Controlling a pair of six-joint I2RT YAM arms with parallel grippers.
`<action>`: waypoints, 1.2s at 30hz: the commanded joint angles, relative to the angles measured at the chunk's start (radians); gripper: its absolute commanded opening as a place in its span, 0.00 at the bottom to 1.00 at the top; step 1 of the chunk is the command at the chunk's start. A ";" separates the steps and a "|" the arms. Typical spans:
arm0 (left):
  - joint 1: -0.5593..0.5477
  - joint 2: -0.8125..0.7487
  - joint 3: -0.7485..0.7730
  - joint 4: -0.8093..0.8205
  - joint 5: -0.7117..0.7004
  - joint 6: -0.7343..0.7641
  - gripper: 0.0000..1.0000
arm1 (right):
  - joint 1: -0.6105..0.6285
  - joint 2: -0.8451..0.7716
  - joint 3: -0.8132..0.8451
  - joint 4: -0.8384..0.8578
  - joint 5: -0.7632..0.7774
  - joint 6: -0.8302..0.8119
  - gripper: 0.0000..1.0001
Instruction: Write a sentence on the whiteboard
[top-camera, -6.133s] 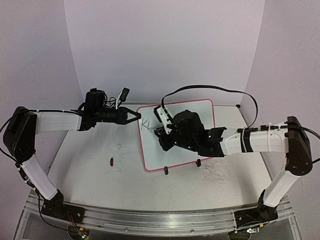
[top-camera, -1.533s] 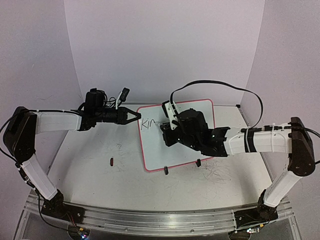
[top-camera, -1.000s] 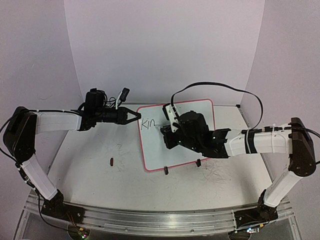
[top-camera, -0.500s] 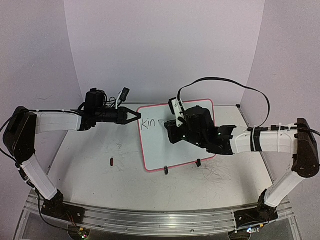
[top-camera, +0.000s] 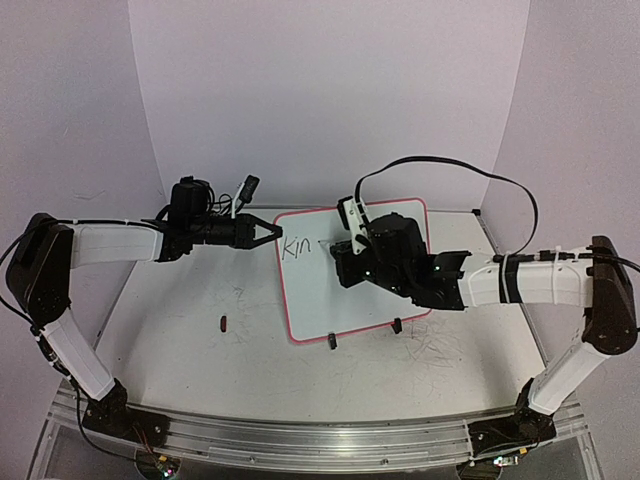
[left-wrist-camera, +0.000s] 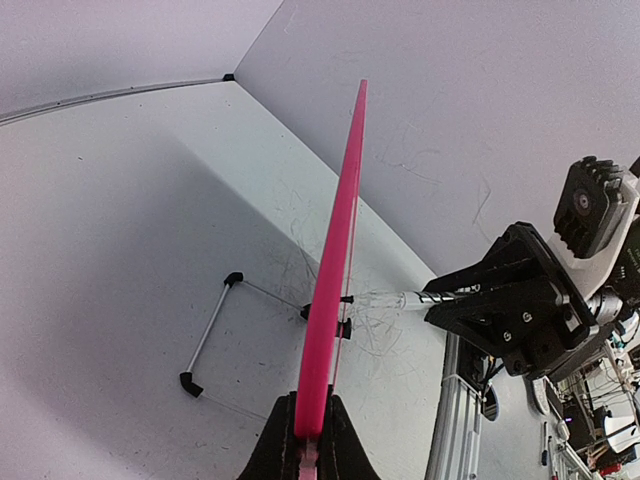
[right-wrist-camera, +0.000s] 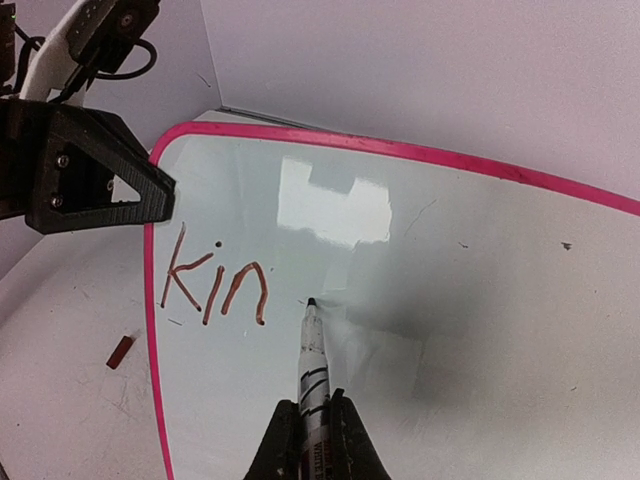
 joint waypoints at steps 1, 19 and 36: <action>-0.007 -0.047 -0.006 0.016 0.001 0.025 0.00 | -0.002 0.017 0.044 0.015 0.026 -0.013 0.00; -0.007 -0.048 -0.004 0.016 0.000 0.025 0.00 | 0.003 0.029 0.039 0.006 -0.052 -0.033 0.00; -0.007 -0.046 -0.004 0.016 0.000 0.025 0.00 | 0.009 0.002 -0.016 -0.029 -0.043 -0.024 0.00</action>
